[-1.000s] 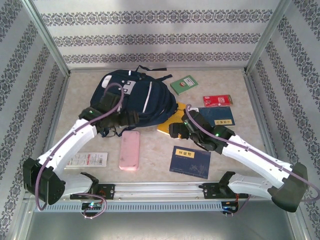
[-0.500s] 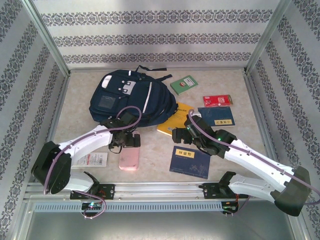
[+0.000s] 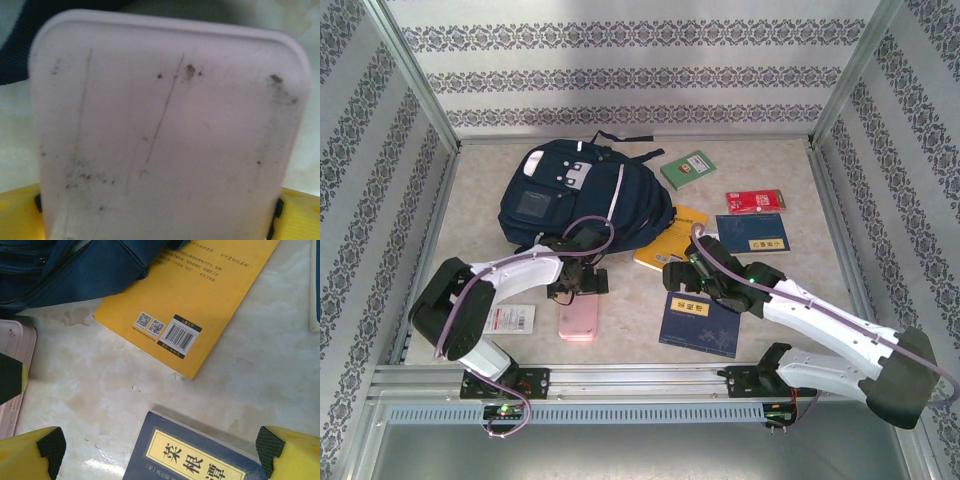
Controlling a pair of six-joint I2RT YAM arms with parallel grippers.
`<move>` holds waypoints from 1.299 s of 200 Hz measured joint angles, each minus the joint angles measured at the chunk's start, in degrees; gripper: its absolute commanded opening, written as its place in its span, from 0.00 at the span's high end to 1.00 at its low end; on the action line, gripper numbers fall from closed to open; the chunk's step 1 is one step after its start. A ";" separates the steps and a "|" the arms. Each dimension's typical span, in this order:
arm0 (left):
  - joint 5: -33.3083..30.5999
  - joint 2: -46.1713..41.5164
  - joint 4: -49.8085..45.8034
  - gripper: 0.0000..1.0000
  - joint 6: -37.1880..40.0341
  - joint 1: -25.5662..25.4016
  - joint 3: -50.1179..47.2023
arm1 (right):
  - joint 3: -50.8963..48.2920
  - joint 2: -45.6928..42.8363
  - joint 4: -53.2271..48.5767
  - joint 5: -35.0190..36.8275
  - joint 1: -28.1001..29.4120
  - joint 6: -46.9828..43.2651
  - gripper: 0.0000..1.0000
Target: Pack books, pencil case, and school supplies into a backpack
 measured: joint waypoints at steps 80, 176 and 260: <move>-0.33 2.16 -1.53 0.21 -0.20 -0.04 2.01 | -1.20 1.29 1.81 -0.17 0.00 0.26 0.03; 0.63 -15.17 -2.60 0.27 -5.86 -0.04 4.59 | -3.98 -4.02 7.13 -5.49 0.02 0.57 0.02; 2.73 -26.21 1.68 0.34 -33.64 -0.07 4.35 | -15.93 -12.41 38.03 -16.48 4.35 -0.39 0.04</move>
